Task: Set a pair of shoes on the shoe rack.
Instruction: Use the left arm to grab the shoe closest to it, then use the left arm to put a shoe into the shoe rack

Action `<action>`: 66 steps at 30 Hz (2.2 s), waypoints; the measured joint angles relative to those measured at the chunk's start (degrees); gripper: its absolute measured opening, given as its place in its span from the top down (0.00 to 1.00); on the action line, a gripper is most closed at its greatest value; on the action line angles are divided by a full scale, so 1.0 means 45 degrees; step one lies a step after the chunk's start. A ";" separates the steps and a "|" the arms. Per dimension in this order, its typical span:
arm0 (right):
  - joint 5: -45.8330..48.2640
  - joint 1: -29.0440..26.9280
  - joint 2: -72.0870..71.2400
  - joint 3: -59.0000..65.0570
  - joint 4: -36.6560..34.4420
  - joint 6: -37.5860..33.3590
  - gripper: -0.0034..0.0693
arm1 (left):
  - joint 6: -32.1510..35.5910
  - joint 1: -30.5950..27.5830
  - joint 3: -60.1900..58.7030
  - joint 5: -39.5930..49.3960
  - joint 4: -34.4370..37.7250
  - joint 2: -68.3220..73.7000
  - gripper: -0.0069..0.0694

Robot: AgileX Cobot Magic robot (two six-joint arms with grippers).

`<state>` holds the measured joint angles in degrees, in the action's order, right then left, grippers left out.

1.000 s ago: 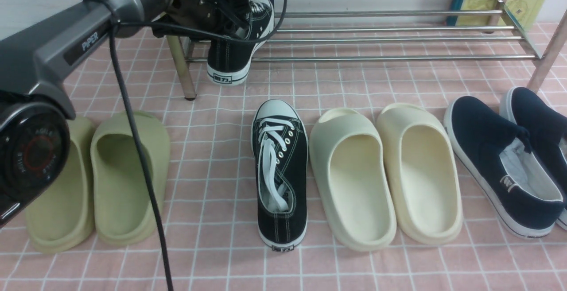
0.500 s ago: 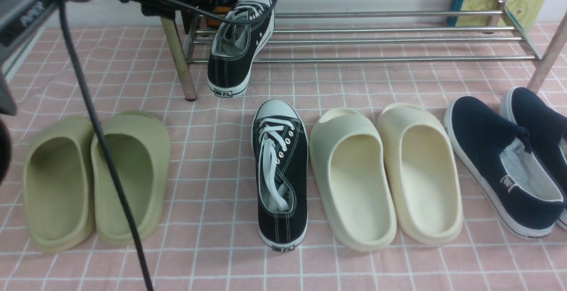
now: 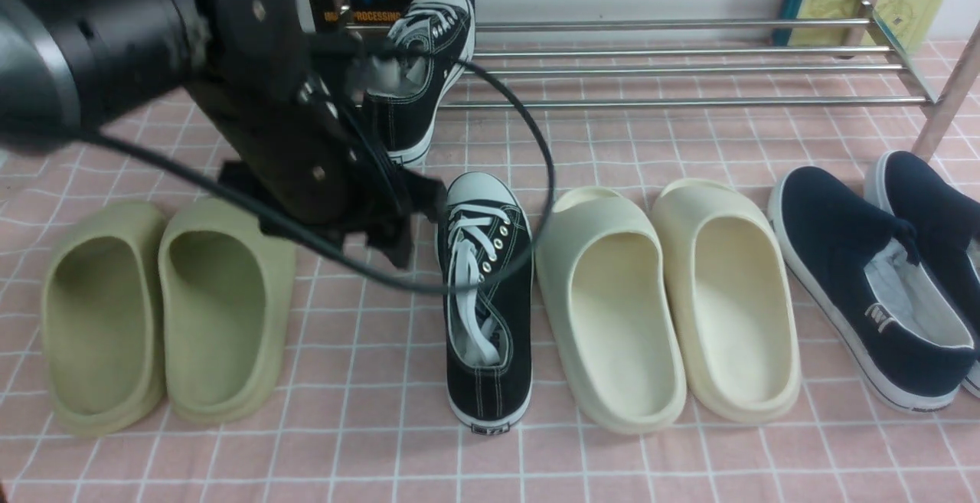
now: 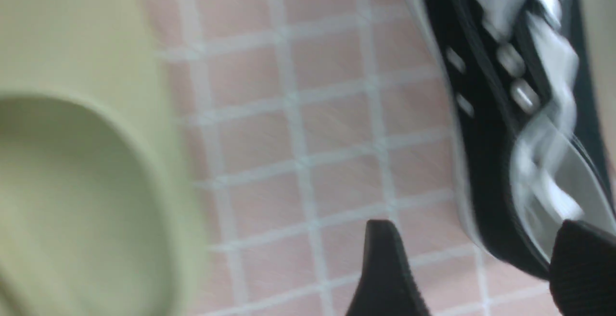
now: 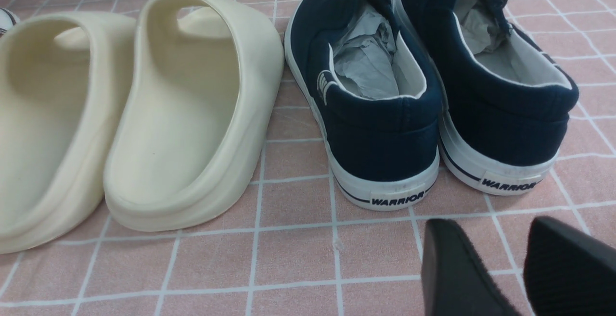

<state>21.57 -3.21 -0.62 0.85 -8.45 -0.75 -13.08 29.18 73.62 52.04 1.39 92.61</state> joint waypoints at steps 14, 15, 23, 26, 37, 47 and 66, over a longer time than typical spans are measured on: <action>0.0000 0.0000 0.0000 0.0000 0.0000 0.0000 0.62 | -0.1788 0.1310 -0.1205 -0.2501 -0.0182 0.1788 0.36; 0.0000 0.0000 0.0000 0.0000 0.0000 0.0000 0.62 | -0.1983 0.1310 -0.1205 -0.2584 -0.0310 0.1919 0.39; 0.0000 0.0000 0.0000 0.0000 0.0000 0.0000 0.62 | -0.2535 0.1310 -0.1205 -0.3188 -0.0477 0.2400 0.77; 0.0000 0.0000 0.0000 0.0000 0.0000 0.0000 0.62 | -0.2612 0.1249 -0.1022 -0.2949 -0.0562 0.2216 0.89; 0.0000 0.0000 0.0000 0.0000 0.0000 0.0000 0.62 | -0.1598 -0.0228 0.2295 -0.1310 0.0475 0.0883 0.89; 0.0000 0.0000 0.0000 0.0000 0.0000 0.0000 0.62 | -0.0584 -0.0511 0.5014 -0.1183 0.1552 0.2745 0.89; 0.0000 0.0000 0.0000 0.0000 0.0000 0.0000 0.62 | -0.1564 -0.1554 1.1215 -0.2784 0.1132 0.8214 0.88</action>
<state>21.57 -3.21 -0.62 0.85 -8.45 -0.75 -20.12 22.18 124.09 39.52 6.49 129.57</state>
